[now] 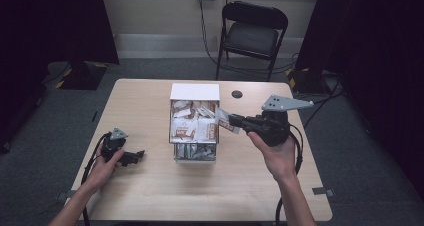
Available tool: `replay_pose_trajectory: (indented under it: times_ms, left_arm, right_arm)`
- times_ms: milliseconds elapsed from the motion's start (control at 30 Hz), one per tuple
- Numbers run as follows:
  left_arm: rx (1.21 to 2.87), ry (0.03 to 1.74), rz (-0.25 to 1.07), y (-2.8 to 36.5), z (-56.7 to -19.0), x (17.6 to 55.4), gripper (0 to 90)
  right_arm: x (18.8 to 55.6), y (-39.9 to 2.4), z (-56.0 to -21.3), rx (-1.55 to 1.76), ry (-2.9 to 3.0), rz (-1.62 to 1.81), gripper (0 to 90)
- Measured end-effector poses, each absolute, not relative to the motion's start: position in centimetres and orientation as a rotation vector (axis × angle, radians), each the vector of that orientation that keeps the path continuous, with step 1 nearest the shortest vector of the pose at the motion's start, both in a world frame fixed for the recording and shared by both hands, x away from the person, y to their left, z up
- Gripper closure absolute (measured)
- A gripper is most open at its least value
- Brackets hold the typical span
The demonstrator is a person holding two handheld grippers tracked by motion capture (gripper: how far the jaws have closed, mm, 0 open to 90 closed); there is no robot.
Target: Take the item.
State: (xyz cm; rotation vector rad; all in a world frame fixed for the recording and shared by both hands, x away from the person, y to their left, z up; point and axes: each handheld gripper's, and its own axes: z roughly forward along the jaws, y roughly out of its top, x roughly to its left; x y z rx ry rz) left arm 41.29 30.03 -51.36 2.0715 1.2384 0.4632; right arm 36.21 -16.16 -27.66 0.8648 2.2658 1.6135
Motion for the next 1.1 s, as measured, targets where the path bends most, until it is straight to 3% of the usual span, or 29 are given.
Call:
replay_pose_trajectory:
  times_ms: [1100]
  left_arm:
    - [2.071, 1.238, 0.463, 30.0, -51.4, 41.3, 0.0]
  right_arm:
    - [37.8, -20.2, -31.4, 1.045, 2.248, 1.502, 90.0]
